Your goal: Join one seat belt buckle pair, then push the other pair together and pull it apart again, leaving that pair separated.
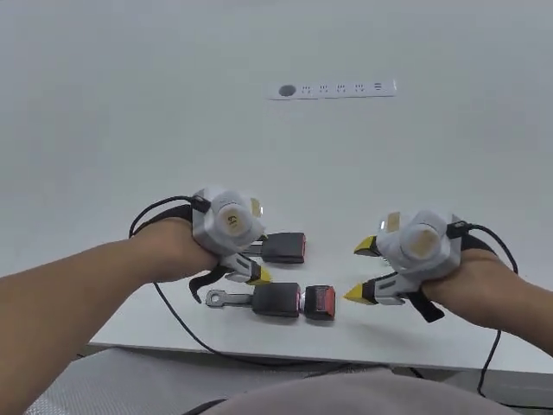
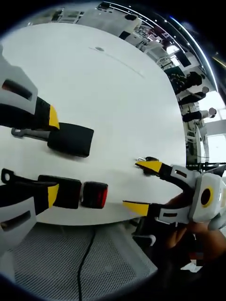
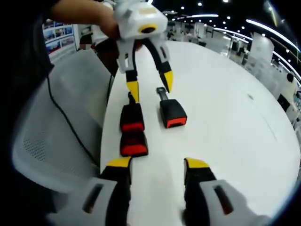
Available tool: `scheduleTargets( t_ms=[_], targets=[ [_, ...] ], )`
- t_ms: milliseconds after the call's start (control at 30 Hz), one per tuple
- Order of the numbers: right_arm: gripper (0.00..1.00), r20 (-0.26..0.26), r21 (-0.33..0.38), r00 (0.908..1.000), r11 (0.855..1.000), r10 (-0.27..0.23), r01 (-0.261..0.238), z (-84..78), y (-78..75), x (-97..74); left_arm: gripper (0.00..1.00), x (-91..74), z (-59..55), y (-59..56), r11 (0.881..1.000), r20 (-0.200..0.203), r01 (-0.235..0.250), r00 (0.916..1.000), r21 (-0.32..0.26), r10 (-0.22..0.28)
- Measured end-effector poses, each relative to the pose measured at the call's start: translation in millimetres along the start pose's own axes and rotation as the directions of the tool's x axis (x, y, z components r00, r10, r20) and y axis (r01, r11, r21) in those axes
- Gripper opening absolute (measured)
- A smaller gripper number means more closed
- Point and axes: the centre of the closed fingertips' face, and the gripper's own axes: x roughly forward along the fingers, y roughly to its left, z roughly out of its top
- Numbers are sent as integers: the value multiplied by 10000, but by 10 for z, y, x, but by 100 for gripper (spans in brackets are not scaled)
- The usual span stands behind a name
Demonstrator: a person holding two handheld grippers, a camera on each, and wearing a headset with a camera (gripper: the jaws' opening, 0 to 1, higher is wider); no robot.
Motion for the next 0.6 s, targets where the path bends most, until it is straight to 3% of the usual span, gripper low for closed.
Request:
scheduleTargets(
  t_ms=[133, 333, 600],
  targets=[
    [44, -87, 83, 9999, 9999, -131, 132, -89, -90, -57, 44, -1, 54, 84, 9998, 140, -154, 9998, -90, 155],
    [42, -263, 193, 9989, 9990, -397, 402, -235, -254, -157, 45, 60, 40, 151, 9996, -200, -14, 9998, 282, 19],
    [42, -843, 352, 9942, 9970, -664, 696, -569, -468, -276, 45, 161, 25, 268, 9999, -274, 104, 9996, 117, -101]
  ],
)
